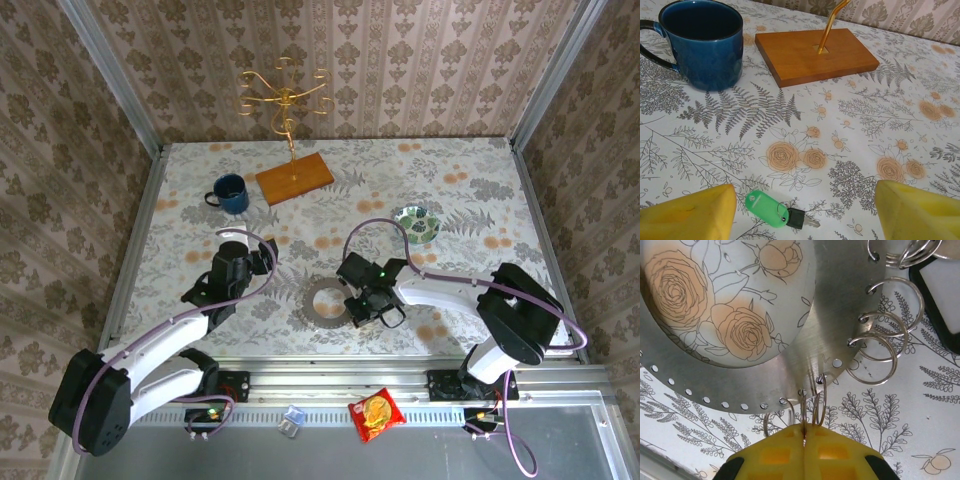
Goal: Put the keys on the keyring
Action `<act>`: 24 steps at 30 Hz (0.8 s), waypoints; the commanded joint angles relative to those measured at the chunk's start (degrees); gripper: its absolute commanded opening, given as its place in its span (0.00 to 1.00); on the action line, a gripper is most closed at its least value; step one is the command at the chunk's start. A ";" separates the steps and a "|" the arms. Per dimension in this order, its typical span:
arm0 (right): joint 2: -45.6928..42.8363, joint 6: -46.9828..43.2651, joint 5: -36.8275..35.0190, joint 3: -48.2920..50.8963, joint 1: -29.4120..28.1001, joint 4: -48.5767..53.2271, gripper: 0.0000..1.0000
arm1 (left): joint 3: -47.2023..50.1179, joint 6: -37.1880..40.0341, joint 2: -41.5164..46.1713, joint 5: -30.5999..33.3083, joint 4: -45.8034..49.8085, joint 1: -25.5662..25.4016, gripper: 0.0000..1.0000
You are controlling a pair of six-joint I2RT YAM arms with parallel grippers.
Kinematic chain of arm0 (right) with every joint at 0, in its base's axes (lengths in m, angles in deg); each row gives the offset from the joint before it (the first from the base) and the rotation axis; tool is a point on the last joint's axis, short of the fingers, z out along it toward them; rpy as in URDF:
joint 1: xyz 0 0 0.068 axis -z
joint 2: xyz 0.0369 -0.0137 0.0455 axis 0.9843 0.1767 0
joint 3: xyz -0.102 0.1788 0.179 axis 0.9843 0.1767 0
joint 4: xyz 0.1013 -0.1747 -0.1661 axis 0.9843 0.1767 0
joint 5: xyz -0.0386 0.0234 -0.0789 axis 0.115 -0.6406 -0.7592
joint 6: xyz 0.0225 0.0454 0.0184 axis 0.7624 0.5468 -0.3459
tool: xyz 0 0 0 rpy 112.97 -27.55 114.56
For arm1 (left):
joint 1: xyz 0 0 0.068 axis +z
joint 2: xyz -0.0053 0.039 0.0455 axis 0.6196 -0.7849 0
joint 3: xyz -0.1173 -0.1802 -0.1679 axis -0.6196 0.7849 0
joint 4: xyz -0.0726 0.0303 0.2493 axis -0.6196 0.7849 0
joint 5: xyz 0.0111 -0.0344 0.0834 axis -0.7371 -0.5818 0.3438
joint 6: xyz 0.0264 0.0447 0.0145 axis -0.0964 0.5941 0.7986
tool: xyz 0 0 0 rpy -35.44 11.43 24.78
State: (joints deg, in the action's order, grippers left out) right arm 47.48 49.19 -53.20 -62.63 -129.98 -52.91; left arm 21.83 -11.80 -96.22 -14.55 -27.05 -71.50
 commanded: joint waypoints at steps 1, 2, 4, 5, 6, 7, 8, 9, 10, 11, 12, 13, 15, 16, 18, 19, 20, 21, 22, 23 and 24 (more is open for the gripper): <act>0.57 -2.53 -1.42 -2.44 -0.21 2.55 0.00 | 0.17 0.99 1.25 1.09 1.04 0.41 0.73; 0.79 -2.58 -1.46 -2.71 -0.21 2.61 0.00 | 0.13 1.02 1.36 1.09 1.11 0.38 0.73; 1.21 -2.67 -1.94 -3.34 -0.22 2.81 0.00 | 0.17 1.01 1.31 1.13 1.08 0.43 0.73; 1.36 -2.65 -2.34 -3.60 -0.21 2.90 0.00 | 0.23 1.01 1.32 1.09 1.08 0.42 0.73; 1.58 -2.67 -2.63 -3.85 -0.23 2.99 0.01 | 0.26 0.96 1.23 1.09 1.00 0.40 0.73; 1.89 -2.66 -2.92 -4.09 -0.18 3.10 0.01 | 0.39 0.92 1.18 1.09 0.84 0.42 0.74; 2.23 -2.65 -3.18 -4.32 -0.20 3.15 0.02 | 0.35 0.95 1.10 1.08 0.74 0.43 0.73; 2.56 -2.65 -3.36 -4.54 -0.12 3.17 0.02 | 0.39 0.88 1.09 1.03 0.74 0.43 0.73; 2.85 -2.67 -3.41 -4.78 -0.13 3.15 0.02 | 0.39 0.90 1.08 1.03 0.72 0.41 0.73; 3.21 -2.69 -3.45 -4.98 -0.18 3.02 0.02 | 0.31 1.00 1.08 1.05 0.65 0.38 0.73; 3.48 -2.62 -3.29 -5.07 -0.12 2.91 0.02 | 0.35 1.02 1.09 1.00 0.72 0.43 0.73; 3.76 -2.73 -3.13 -5.17 -0.12 2.74 0.02 | 0.35 1.12 1.18 1.09 0.69 0.40 0.74; 4.31 -2.99 -2.77 -5.17 -0.12 2.49 0.02 | 0.44 1.12 1.24 1.18 0.73 0.42 0.74; 4.64 -3.20 -2.46 -5.16 -0.12 2.43 0.02 | 0.51 1.06 1.23 1.18 0.73 0.43 0.74; 5.36 -3.61 -1.88 -5.41 -0.13 2.05 0.03 | 0.74 1.00 1.27 1.27 0.42 0.42 0.74; 5.45 -3.59 -1.80 -5.42 -0.14 1.80 0.03 | 0.79 0.94 1.22 1.27 0.40 0.43 0.74; 5.54 -3.61 -1.57 -5.50 -0.12 1.43 0.04 | 0.87 0.88 1.27 1.27 0.35 0.41 0.74; 5.54 -3.44 -1.52 -5.59 -0.12 1.08 0.06 | 0.92 0.84 1.31 1.27 0.34 0.43 0.74; 5.61 -3.37 -1.52 -5.74 -0.13 1.02 0.08 | 0.96 0.86 1.33 1.28 0.38 0.42 0.74; 5.76 -3.32 -1.64 -5.96 -0.08 0.97 0.10 | 1.05 0.80 1.49 1.35 0.39 0.43 0.74; 5.94 -3.29 -1.74 -6.27 0.03 1.10 0.13 | 1.09 0.81 1.51 1.35 0.38 0.42 0.74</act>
State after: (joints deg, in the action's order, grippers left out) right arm 52.24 46.69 -54.86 -66.96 -129.98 -52.10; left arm 22.16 -11.78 -95.82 -14.33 -27.05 -71.50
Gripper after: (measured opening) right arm 0.119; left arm 0.735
